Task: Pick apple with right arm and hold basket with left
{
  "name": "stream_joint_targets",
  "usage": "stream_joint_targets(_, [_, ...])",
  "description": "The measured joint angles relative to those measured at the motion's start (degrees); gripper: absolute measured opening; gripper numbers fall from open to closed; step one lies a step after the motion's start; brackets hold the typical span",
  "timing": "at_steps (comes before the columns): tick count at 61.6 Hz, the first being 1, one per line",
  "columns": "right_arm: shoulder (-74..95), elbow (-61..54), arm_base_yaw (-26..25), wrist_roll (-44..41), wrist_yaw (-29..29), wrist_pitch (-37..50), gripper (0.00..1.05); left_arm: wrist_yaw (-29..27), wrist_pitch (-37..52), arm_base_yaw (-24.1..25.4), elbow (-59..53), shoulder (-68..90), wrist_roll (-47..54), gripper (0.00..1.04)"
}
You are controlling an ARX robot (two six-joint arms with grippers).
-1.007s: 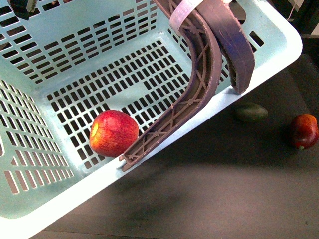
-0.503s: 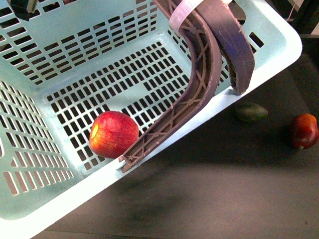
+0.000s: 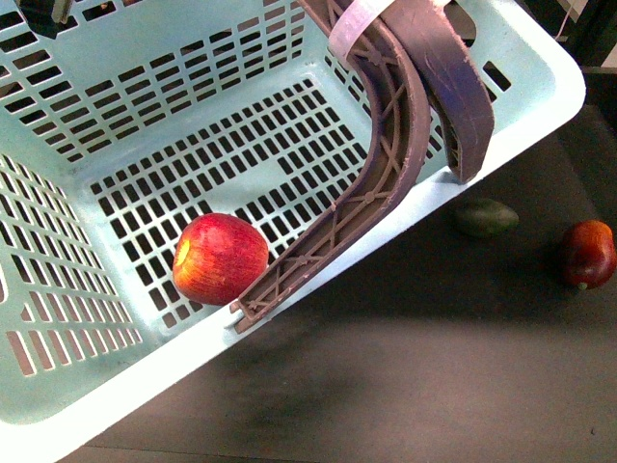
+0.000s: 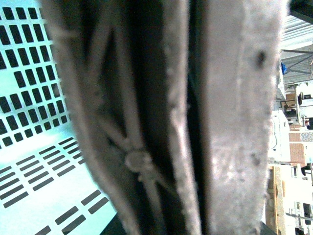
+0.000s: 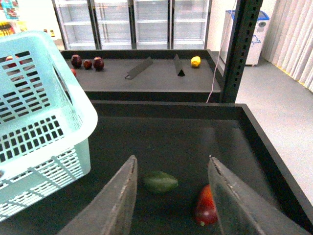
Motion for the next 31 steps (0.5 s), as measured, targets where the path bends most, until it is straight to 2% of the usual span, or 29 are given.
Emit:
stream_joint_targets(11, [0.0,0.0,0.0,0.0,0.0,0.0,0.97,0.0,0.0,0.0,0.0,0.0,0.0,0.15])
stream_joint_targets(28, [0.0,0.0,0.0,0.0,0.0,0.0,0.96,-0.3,0.0,0.0,0.0,0.0,-0.2,0.15])
stream_joint_targets(31, [0.0,0.0,0.0,0.0,0.0,0.0,0.96,-6.4,-2.0,-0.7,0.5,0.0,-3.0,0.15])
